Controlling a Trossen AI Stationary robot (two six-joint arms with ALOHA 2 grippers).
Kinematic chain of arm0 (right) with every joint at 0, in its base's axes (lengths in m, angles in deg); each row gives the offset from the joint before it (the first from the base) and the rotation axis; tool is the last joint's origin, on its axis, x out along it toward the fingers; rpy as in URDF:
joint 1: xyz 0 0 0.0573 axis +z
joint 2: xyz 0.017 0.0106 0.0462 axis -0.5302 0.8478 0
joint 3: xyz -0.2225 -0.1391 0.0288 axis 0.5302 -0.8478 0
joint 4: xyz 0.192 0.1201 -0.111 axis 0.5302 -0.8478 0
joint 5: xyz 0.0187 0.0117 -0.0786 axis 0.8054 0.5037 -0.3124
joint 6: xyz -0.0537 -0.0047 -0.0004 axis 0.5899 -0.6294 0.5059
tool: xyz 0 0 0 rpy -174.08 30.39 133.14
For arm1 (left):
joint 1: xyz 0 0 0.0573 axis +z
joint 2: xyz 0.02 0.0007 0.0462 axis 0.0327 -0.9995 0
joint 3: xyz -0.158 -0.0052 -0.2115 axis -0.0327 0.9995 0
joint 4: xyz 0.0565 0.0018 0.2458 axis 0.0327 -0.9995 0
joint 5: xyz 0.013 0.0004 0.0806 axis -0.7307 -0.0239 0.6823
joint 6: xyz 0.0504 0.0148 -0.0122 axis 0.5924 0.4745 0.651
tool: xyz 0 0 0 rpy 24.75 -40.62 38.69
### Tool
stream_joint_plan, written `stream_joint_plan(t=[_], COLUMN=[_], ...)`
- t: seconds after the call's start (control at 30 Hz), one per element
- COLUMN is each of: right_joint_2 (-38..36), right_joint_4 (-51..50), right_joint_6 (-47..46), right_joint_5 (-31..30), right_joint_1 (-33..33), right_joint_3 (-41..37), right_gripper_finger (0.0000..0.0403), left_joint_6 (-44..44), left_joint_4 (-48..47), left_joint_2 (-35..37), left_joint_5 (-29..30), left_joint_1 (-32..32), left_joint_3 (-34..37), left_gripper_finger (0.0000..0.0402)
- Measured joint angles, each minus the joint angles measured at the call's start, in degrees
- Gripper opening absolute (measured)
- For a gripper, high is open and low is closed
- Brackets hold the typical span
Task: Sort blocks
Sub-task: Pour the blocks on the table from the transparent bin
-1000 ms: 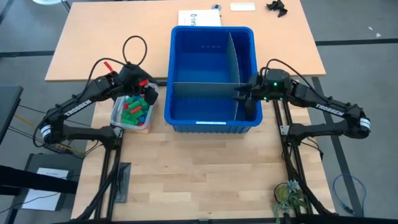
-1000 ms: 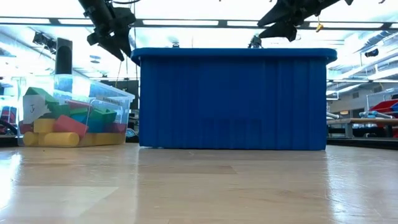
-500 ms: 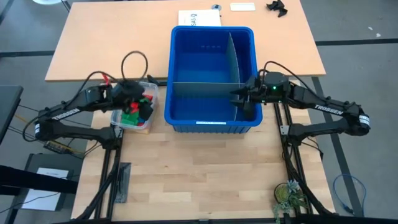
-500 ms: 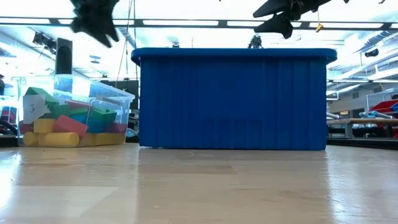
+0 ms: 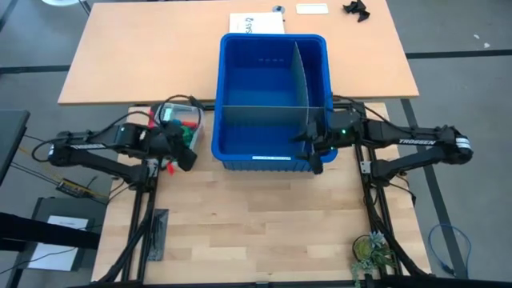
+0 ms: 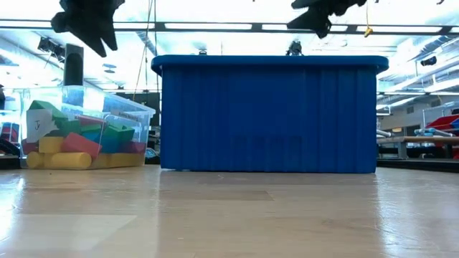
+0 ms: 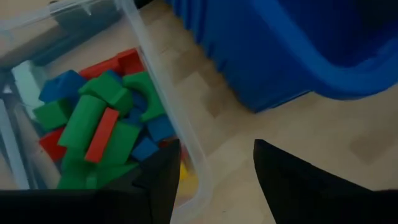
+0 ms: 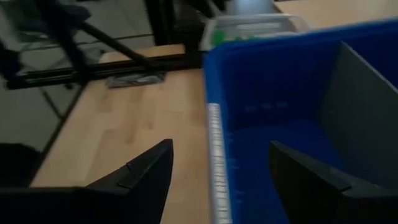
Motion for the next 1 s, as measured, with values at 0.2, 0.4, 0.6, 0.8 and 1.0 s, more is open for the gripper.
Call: stream_joint_plan(t=[0.2, 0.4, 0.6, 0.8, 1.0], right_joint_2=[-0.41, -0.41, -0.41, -0.12, 0.29], right_joint_4=[-0.05, -0.03, 0.13, -0.13, -0.24], right_joint_6=[-1.28, 0.51, -1.10, -2.09, -2.13], right_joint_5=[-0.90, -5.76, -6.09, -6.26, -6.26], right_joint_1=[5.69, 9.67, 11.41, 12.96, 13.35], right_joint_3=[0.00, 0.00, 0.00, 0.00, 0.00], right_gripper_finger=[0.0258, 0.0277, 0.0285, 0.0272, 0.0259], left_joint_6=[-0.84, -0.75, -0.53, -3.08, -3.98], left_joint_4=[1.79, 4.53, 5.08, 5.29, 10.52], left_joint_2=[-0.83, 0.04, 0.24, 0.15, 0.15], left_joint_5=[-0.65, -0.80, -0.97, -1.42, -0.02], left_joint_1=[-0.66, -0.66, -0.66, -0.64, -0.64], left_joint_3=[4.34, 6.12, 6.90, 12.02, 17.39], left_gripper_finger=[0.0211, 0.0227, 0.0275, 0.0281, 0.0269])
